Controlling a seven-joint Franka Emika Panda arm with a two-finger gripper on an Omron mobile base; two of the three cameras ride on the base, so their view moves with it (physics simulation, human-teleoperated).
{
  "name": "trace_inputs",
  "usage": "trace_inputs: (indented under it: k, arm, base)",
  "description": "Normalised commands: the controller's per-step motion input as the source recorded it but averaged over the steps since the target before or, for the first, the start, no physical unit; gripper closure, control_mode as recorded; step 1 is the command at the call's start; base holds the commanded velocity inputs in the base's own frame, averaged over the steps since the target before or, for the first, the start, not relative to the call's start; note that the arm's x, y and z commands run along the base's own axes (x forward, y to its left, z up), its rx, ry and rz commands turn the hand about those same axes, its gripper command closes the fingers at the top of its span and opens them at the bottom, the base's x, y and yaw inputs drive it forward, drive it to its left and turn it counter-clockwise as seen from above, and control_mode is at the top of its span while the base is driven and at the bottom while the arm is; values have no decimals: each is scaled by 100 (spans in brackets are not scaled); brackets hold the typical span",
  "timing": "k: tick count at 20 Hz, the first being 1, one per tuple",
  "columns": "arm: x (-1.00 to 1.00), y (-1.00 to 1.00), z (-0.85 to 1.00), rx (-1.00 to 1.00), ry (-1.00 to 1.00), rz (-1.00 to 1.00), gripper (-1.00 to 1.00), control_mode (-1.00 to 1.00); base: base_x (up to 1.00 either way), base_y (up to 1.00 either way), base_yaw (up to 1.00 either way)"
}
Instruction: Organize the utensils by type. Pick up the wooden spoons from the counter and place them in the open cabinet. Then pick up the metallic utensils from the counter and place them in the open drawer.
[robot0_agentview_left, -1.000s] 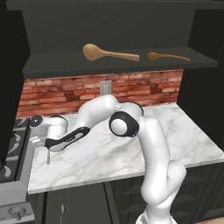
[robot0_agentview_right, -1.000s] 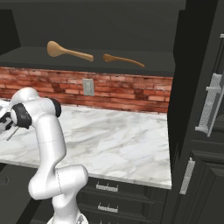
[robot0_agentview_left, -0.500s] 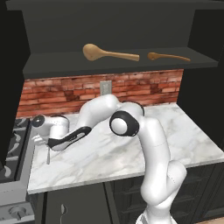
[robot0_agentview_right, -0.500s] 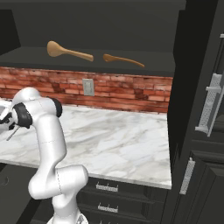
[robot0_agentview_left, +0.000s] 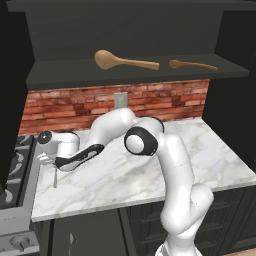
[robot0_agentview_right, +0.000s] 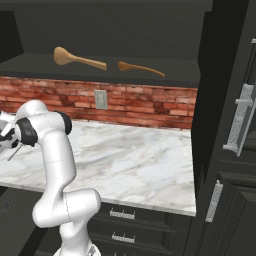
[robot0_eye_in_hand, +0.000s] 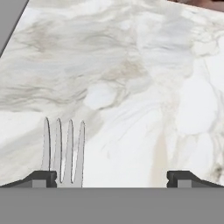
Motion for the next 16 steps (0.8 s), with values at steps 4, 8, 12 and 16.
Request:
trace_inputs:
  k: [4,8,12,16]
  arm:
    - [11,14,0,0,0,0,-100,-100]
    - [7,20,0,0,0,0,-100,-100]
    - [7,21,0,0,0,0,-100,-100]
    - [5,20,-7,0,0,0,-100,-100]
  base:
    - [0,0,0]
    - [0,0,0]
    - [0,0,0]
    - [0,0,0]
